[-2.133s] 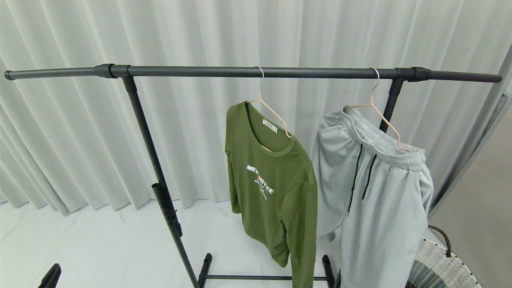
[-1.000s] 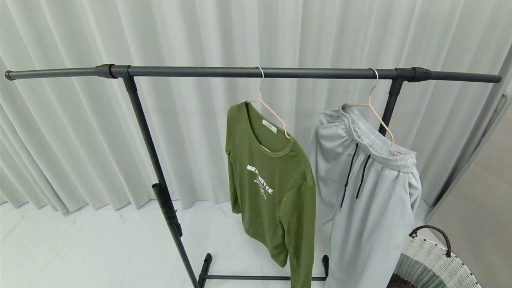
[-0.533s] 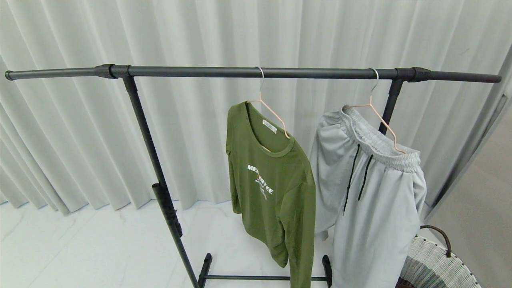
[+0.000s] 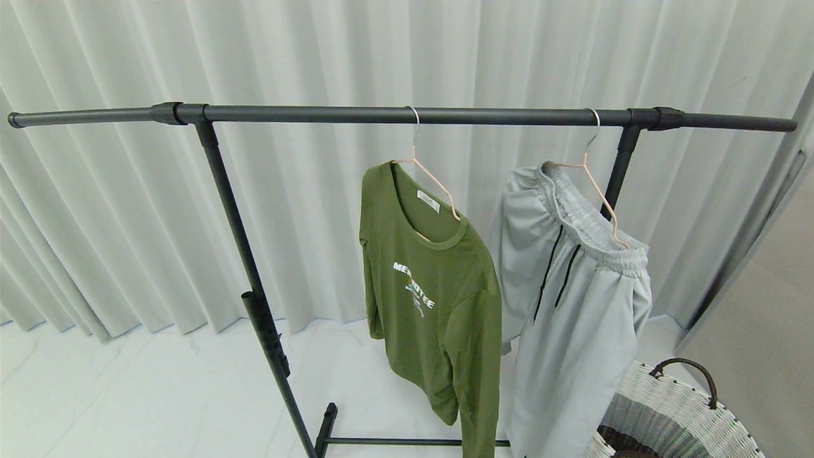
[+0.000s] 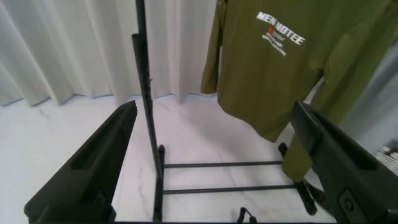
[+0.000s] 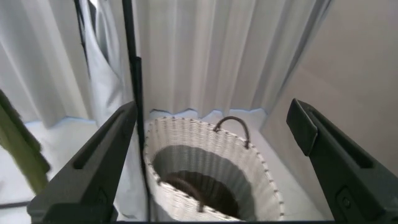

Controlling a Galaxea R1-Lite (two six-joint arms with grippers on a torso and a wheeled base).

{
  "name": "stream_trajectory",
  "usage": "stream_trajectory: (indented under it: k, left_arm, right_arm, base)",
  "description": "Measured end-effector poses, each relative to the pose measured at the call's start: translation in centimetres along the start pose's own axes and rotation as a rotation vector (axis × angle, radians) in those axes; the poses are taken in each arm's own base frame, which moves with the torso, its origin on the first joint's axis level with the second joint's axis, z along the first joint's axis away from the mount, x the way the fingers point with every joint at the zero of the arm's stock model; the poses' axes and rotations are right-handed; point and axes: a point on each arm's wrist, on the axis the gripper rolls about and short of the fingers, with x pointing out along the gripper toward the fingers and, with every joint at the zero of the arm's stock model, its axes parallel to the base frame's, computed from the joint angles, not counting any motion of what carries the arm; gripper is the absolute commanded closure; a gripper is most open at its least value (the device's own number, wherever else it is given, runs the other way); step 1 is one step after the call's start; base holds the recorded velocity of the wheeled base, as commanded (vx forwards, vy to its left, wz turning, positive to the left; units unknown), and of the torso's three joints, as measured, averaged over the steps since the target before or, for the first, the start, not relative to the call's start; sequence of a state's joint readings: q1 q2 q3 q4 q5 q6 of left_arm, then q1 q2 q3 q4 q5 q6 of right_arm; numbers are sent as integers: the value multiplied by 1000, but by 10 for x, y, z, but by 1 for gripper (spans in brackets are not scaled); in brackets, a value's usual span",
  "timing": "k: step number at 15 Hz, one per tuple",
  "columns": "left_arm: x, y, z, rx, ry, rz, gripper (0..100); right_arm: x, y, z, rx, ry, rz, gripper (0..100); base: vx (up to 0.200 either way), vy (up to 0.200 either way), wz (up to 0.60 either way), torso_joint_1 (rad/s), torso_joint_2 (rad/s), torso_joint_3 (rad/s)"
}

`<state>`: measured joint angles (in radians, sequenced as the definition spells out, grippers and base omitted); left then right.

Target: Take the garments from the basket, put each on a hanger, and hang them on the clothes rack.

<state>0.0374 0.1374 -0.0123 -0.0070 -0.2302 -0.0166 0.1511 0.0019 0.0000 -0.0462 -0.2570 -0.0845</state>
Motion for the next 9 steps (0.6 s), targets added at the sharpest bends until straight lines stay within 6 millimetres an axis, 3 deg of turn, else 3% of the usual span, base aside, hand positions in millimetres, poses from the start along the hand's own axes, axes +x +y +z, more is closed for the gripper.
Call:
stream_trajectory:
  k: [5,8,9]
  left_arm:
    - [-2,2,0,17,-14,-82,0]
    - [-4,9,-1,-59,-53,256,0]
    - [-4,10,-2,-83,-58,278,0]
  right_arm:
    - [-1,2,0,-34,9,-109,0]
    - [-1,5,0,-26,-8,70,0]
    - [-1,6,0,-16,-12,122,0]
  base:
    - [0,0,0,0,0,0]
    - [0,0,0,0,0,0]
    - [0,0,0,0,0,0]
